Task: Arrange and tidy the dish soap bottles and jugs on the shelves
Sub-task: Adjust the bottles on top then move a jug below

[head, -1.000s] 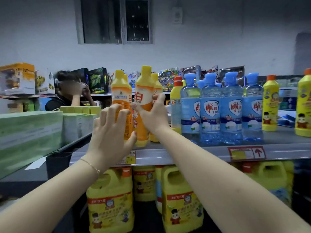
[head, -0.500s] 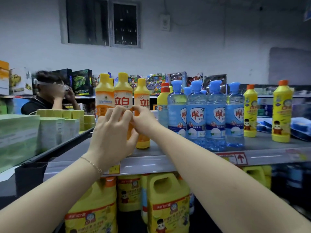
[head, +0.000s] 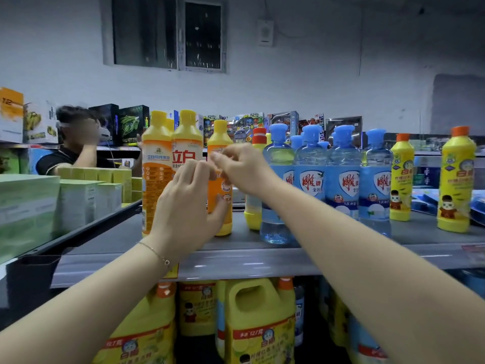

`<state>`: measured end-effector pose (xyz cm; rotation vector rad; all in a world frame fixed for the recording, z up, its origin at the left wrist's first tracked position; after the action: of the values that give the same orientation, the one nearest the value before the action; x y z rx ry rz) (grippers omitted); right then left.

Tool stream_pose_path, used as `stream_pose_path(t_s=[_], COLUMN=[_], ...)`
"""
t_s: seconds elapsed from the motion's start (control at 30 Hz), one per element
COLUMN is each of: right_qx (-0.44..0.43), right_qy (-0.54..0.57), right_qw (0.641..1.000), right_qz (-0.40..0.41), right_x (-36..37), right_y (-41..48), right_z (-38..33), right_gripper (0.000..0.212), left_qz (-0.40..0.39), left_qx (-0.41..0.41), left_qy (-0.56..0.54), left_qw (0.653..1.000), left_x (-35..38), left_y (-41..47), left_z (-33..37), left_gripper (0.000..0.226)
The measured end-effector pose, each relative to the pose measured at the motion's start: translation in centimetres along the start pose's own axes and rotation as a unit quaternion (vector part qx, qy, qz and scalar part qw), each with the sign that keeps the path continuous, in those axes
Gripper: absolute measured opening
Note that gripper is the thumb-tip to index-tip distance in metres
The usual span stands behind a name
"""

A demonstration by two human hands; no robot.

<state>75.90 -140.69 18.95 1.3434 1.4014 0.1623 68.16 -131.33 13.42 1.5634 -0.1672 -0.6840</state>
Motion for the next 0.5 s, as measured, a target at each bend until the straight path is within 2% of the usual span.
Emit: stream_pose_path(t_s=[0.13,0.2,0.3,0.4,0.5], right_qx=[-0.070,-0.097,-0.128,-0.070,-0.010], right_qy=[-0.107,-0.177,-0.329,-0.407,-0.405], right_qw=[0.988,0.975,0.930,0.906,0.911], right_qz=[0.081,0.096,0.105,0.095,0.080], right_x=[-5.2,-6.4,-7.4,-8.5,-9.3], right_y=[0.8,0.9,0.7,1.1,1.9], right_z=[-0.2,0.2,1.5,3.7,5.4], right_gripper=[0.016,0.017,0.022,0.042,0.040], left_qz=[-0.024,-0.044,-0.071,-0.075,-0.123], left_qx=[-0.076,-0.121,-0.192,-0.266,-0.324], left_qy=[-0.065,-0.091,-0.121,-0.153,-0.182], left_qw=[0.995,0.987,0.971,0.949,0.920], left_x=[2.3,4.0,6.4,8.0,9.6], left_y=[2.3,4.2,7.3,10.3,12.5], left_z=[0.6,0.4,-0.5,-0.9,-1.0], left_gripper=[0.022,0.022,0.021,0.029,0.043])
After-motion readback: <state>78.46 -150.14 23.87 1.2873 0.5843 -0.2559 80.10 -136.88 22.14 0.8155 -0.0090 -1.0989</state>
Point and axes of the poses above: each hand's wrist, its own y-axis towards the middle knuckle, its own x-axis out of the palm, z = x × y, the point moved 5 cm from there along y, towards the middle knuckle, and after that the axes turned 9 degrees about -y, right-handed, at the moved point
